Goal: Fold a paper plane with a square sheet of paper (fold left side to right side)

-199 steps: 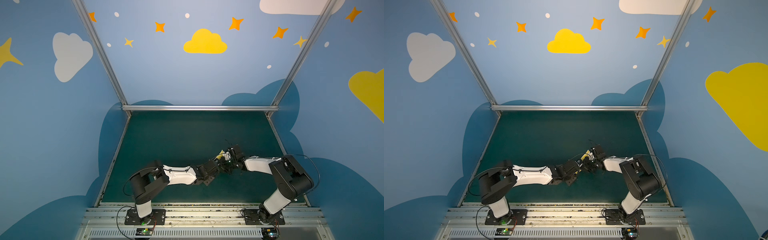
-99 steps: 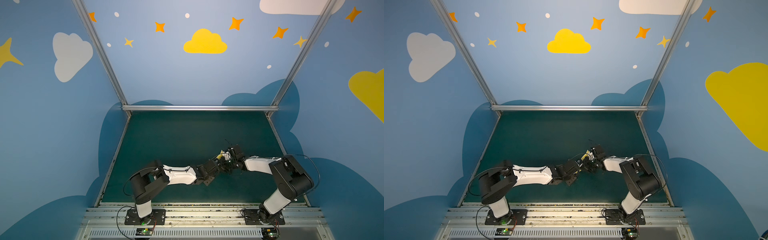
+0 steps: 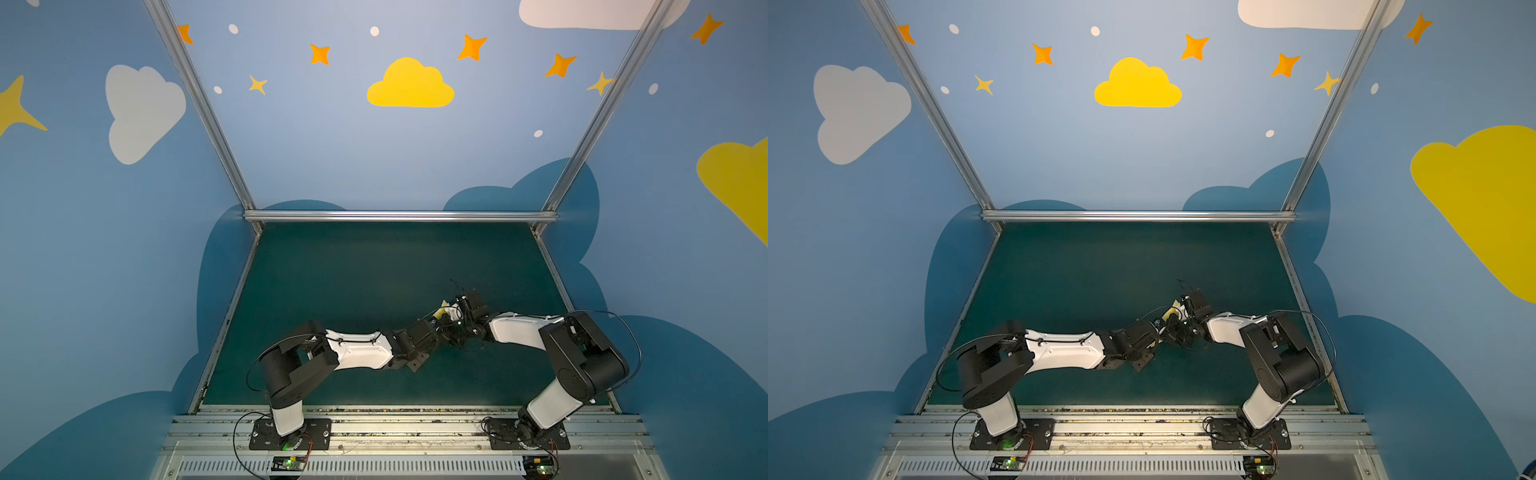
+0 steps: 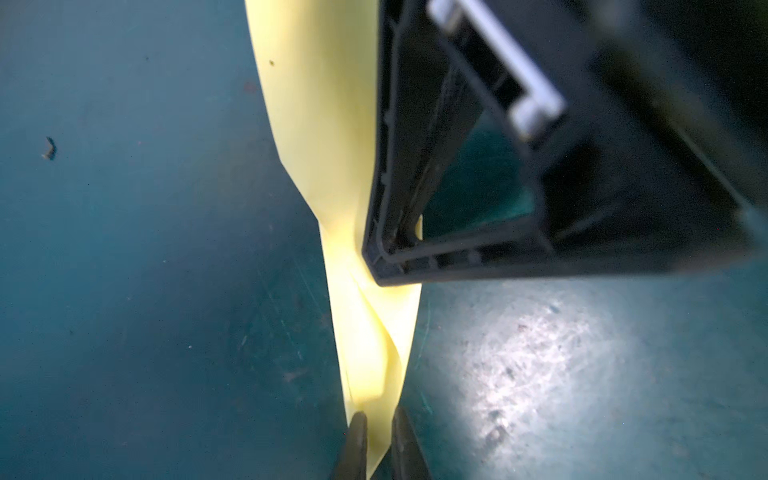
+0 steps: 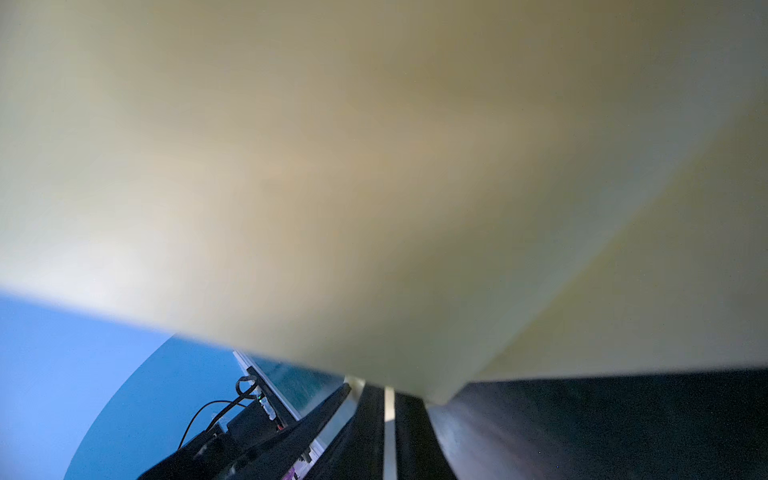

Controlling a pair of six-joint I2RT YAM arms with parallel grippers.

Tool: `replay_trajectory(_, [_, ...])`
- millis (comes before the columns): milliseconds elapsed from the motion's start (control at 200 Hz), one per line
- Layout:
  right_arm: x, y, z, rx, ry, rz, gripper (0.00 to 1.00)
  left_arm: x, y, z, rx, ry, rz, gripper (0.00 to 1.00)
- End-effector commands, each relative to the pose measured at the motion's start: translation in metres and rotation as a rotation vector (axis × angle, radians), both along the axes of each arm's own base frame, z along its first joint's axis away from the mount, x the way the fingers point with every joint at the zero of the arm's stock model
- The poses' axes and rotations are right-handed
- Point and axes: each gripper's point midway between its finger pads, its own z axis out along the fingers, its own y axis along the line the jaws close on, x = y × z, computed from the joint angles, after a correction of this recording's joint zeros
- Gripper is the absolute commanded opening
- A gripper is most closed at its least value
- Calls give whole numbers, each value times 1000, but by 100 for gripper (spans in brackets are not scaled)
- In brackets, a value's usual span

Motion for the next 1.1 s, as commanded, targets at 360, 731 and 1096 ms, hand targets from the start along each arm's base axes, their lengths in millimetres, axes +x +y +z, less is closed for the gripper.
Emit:
replay_trajectory(360, [13, 30, 30, 97, -112, 49, 9, -26, -18, -5, -25, 59, -140, 11])
replay_trajectory(731, [12, 7, 1, 45, -59, -13, 7, -12, -10, 31, -165, 55, -36, 26])
replay_trajectory(1096, [8, 1, -4, 33, -45, -23, 7, 6, 8, 66, -431, 221, 147, 14])
